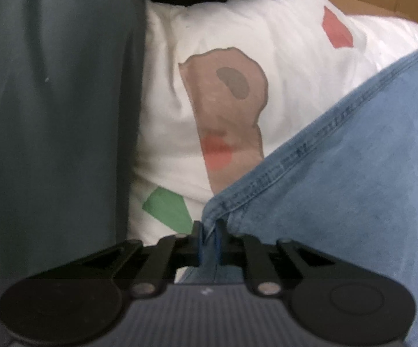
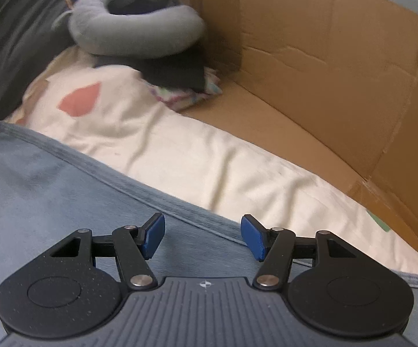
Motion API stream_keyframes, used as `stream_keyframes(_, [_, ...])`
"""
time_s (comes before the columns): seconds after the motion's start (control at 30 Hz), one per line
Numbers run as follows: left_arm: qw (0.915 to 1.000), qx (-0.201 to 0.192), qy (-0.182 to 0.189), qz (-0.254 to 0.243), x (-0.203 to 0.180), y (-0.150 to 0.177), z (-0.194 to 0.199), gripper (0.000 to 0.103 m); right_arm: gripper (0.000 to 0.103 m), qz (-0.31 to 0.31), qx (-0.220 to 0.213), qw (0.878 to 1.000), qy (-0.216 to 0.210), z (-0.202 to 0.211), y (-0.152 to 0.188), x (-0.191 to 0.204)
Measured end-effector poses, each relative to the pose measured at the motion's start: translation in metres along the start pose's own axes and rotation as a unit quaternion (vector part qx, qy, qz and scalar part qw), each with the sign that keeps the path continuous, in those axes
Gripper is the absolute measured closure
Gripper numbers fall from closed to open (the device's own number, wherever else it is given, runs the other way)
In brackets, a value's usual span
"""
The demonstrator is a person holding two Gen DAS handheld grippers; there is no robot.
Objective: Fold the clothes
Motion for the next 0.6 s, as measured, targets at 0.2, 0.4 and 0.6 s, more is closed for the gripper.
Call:
stream_keyframes(0.2, [0.9992,-0.008,-0.037,0.013,0.0,-0.001,-0.008,0.092,0.038,0.016,0.009,1.0,-0.021,0.001,0.003,0.026])
stream_keyframes(0.4, [0.9977,-0.027,-0.034,0.053,0.019,-0.01,0.021,0.071,0.038,0.008,0.011,1.0,-0.016,0.011,0.01,0.03])
stream_keyframes(0.6, [0.9942,-0.041,-0.044,0.088,0.048,-0.012,0.03,0.074,0.038,-0.003,0.003,1.0,-0.018,0.029,0.011,0.03])
Point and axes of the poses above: each gripper's, at about its wrist camera, not at the fingertips, and z roughly against the way its jaws point, x to its left, y to its underside, the point moved 8 cm from there along -z, roughly the way its jaws point, and after that the axes turned 14 degrees about -x, right-handed, at the moved point
